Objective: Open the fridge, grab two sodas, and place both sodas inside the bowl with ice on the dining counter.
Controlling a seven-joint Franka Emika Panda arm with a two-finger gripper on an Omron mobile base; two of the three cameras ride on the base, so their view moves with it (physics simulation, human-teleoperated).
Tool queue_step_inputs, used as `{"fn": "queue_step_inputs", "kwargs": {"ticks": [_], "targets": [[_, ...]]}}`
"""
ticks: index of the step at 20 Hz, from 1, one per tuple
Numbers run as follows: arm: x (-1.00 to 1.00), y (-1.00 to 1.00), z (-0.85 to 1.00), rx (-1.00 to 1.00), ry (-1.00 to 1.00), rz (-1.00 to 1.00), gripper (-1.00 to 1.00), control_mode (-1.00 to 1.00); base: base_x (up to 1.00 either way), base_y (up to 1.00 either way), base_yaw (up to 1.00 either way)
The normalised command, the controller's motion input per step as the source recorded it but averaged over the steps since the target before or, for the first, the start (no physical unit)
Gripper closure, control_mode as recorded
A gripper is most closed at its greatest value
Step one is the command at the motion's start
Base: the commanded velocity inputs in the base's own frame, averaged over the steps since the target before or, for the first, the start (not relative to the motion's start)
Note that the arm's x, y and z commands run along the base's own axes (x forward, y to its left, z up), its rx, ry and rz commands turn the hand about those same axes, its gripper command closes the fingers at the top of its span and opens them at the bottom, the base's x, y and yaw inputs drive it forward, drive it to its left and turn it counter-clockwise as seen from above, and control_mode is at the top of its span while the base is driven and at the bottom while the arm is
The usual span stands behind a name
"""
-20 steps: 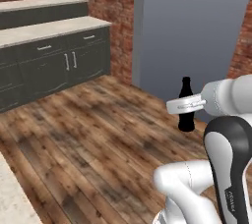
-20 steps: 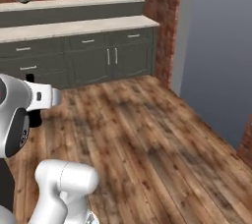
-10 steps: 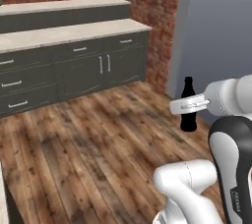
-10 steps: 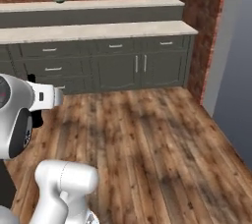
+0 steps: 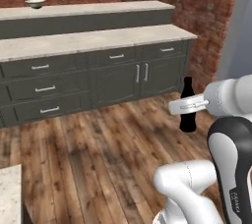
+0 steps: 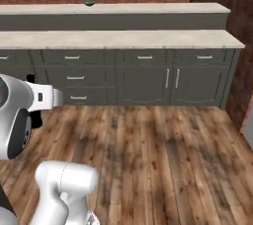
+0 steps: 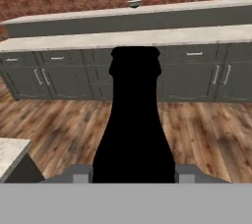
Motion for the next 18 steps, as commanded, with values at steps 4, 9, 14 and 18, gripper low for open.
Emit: {"fn": "queue_step_inputs", "kwargs": {"ticks": [4, 9, 14, 18], "targets": [[0.0, 0.0, 0.0, 0.0, 0.0, 0.0, 1.0, 1.0, 1.0, 0.0, 0.3], [0.0, 0.0, 0.0, 0.0, 0.0, 0.0, 1.0, 1.0, 1.0, 0.0, 0.27], [0.0, 0.0, 0.0, 0.0, 0.0, 0.0, 1.0, 1.0, 1.0, 0.0, 0.24], [0.0, 0.0, 0.0, 0.0, 0.0, 0.0, 1.0, 1.0, 1.0, 0.11, 0.17]]}}
